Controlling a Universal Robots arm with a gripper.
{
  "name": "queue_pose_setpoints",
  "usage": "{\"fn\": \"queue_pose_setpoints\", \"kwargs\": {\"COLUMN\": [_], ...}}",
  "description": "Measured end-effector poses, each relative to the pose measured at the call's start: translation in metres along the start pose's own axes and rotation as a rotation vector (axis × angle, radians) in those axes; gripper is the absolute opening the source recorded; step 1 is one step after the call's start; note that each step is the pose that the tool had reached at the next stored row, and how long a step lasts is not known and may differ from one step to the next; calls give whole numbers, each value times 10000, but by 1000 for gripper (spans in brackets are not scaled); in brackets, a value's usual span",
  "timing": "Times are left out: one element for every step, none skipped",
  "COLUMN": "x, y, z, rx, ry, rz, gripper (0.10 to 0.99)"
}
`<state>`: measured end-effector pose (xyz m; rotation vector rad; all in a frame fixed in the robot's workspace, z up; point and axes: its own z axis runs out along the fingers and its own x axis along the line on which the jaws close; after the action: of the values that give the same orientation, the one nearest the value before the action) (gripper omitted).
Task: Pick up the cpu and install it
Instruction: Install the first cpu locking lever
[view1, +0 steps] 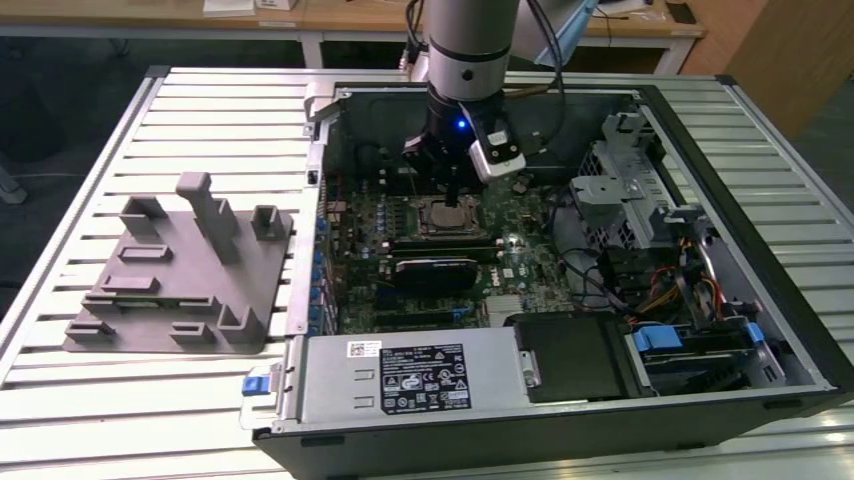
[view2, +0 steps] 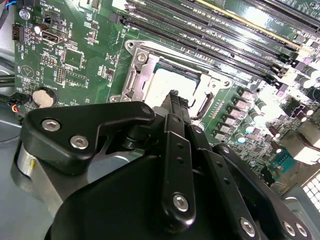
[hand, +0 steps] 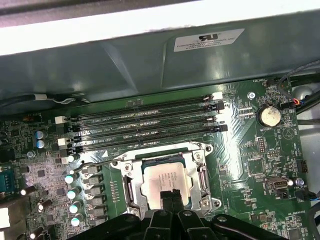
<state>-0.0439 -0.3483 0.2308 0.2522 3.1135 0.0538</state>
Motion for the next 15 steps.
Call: {"fn": "queue_pose_setpoints", "kwargs": {"x": [0,0,2,8,22,37,53,68,82,98,114,132,150,170,192], "y": [0,0,0,-1,-4,-6,-9,-11,-13,-16,-19,-22,-24,-28,-31], "z": [0,-1,-1,-1,-2,-2,-2,-2,-2,-2,-3,-4,-3,-4,-4], "rx": [-1,0,1,1,1,0,-3,-6,-8,-10,-11,-11,-13,-14,-17], "ry": [0,0,0,0,1,1,1,0,-1,0,-1,-1,-3,-2,-3], "rz": [0,-1,-1,0,0,0,0,0,-1,-1,0,0,1,0,-1], "gripper": [106,106,106,106,106,106,106,106,106,106,106,106,106,106,106]}}
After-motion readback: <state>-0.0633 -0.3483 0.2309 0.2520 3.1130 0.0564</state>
